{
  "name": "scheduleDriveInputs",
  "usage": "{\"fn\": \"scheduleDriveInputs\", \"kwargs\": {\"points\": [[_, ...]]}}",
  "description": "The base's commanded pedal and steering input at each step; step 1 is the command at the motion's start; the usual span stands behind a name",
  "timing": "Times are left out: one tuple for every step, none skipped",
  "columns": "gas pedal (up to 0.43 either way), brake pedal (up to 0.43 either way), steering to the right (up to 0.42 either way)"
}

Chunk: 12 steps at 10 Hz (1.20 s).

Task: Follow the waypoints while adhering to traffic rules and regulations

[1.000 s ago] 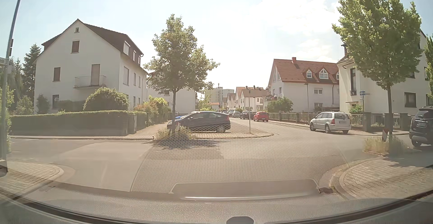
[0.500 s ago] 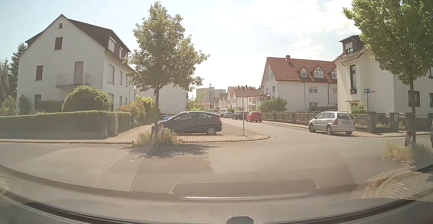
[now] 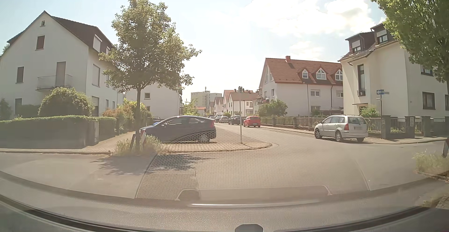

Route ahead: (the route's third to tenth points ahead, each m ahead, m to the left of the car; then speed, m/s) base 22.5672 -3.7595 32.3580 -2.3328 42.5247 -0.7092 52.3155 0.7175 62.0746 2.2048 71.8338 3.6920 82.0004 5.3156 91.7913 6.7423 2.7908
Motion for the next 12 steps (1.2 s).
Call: {"fn": "scheduleDriveInputs", "kwargs": {"points": [[0.0, 0.201, 0.158], [0.0, 0.201, 0.171], [0.0, 0.201, 0.182], [0.0, 0.195, 0.197], [0.0, 0.195, 0.212], [0.0, 0.195, 0.223], [0.0, 0.183, 0.234], [0.0, 0.177, 0.246], [0.0, 0.128, 0.26], [0.0, 0.0, 0.274], [0.0, 0.0, 0.288], [0.0, 0.0, 0.302]]}}
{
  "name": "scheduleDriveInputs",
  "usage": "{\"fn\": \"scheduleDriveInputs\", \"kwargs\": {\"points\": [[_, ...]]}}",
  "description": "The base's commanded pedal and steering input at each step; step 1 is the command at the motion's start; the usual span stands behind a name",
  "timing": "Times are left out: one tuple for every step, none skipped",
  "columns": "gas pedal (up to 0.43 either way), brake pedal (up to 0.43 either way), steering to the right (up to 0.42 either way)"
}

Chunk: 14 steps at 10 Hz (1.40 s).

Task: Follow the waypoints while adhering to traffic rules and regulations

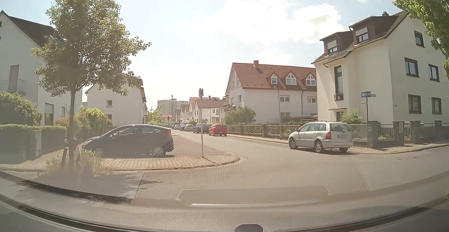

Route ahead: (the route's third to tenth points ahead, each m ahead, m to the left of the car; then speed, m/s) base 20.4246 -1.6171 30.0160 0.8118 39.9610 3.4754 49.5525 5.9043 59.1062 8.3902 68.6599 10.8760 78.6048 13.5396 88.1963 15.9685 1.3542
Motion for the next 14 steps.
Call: {"fn": "scheduleDriveInputs", "kwargs": {"points": [[0.0, 0.0, 0.317], [0.0, 0.0, 0.331], [0.02, 0.0, 0.343], [0.087, 0.0, 0.352], [0.118, 0.0, 0.36], [0.15, 0.0, 0.362], [0.169, 0.0, 0.362], [0.177, 0.0, 0.362], [0.177, 0.0, 0.362], [0.177, 0.0, 0.361], [0.177, 0.0, 0.361], [0.177, 0.0, 0.358], [0.177, 0.0, 0.354], [0.177, 0.0, 0.346]]}}
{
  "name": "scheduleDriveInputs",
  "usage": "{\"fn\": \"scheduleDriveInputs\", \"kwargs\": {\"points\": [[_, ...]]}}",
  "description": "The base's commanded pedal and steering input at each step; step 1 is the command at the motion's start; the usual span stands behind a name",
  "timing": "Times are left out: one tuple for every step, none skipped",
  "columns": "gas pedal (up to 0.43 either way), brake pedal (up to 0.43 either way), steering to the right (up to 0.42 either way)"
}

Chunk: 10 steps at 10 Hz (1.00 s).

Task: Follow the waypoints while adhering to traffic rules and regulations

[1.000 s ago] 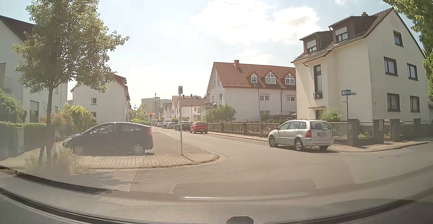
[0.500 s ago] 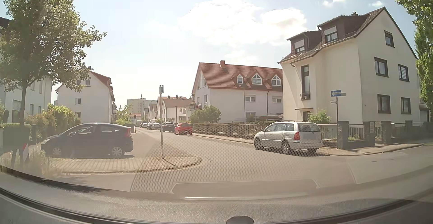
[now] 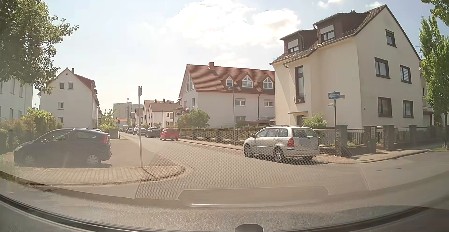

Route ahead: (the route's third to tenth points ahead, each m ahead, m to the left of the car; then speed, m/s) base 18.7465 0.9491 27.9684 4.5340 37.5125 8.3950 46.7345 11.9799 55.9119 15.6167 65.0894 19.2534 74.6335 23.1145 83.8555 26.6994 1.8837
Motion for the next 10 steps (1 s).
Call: {"fn": "scheduleDriveInputs", "kwargs": {"points": [[0.189, 0.0, 0.334], [0.189, 0.0, 0.32], [0.189, 0.0, 0.304], [0.189, 0.0, 0.28], [0.189, 0.0, 0.252], [0.189, 0.0, 0.23], [0.189, 0.0, 0.198], [0.189, 0.0, 0.168], [0.189, 0.0, 0.14], [0.189, 0.0, 0.105]]}}
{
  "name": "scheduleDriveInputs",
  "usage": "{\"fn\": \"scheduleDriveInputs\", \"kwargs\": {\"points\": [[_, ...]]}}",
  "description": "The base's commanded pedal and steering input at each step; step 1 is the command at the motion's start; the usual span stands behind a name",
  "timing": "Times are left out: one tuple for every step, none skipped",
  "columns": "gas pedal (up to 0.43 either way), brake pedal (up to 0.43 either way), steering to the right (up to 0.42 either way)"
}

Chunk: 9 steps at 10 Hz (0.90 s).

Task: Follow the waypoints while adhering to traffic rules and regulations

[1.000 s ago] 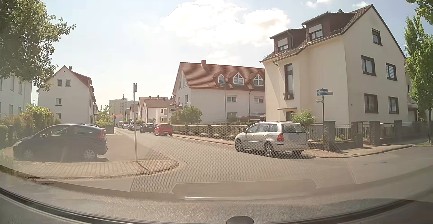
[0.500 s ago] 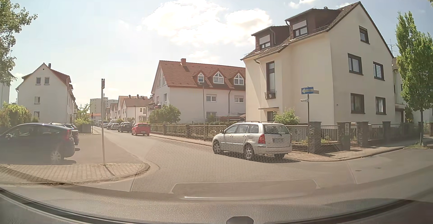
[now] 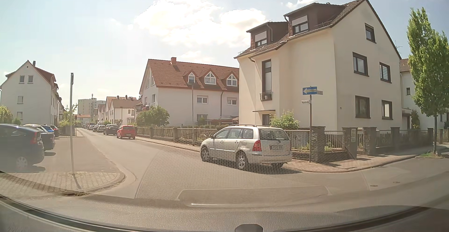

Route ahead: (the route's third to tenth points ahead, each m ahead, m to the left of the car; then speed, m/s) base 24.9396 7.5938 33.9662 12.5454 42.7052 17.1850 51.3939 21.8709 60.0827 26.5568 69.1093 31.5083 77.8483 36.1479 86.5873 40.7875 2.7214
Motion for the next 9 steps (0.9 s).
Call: {"fn": "scheduleDriveInputs", "kwargs": {"points": [[0.189, 0.0, 0.07], [0.189, 0.0, 0.023], [0.189, 0.0, -0.013], [0.189, 0.0, -0.037], [0.189, 0.0, -0.056], [0.189, 0.0, -0.067], [0.189, 0.0, -0.075], [0.189, 0.0, -0.094], [0.189, 0.0, -0.115]]}}
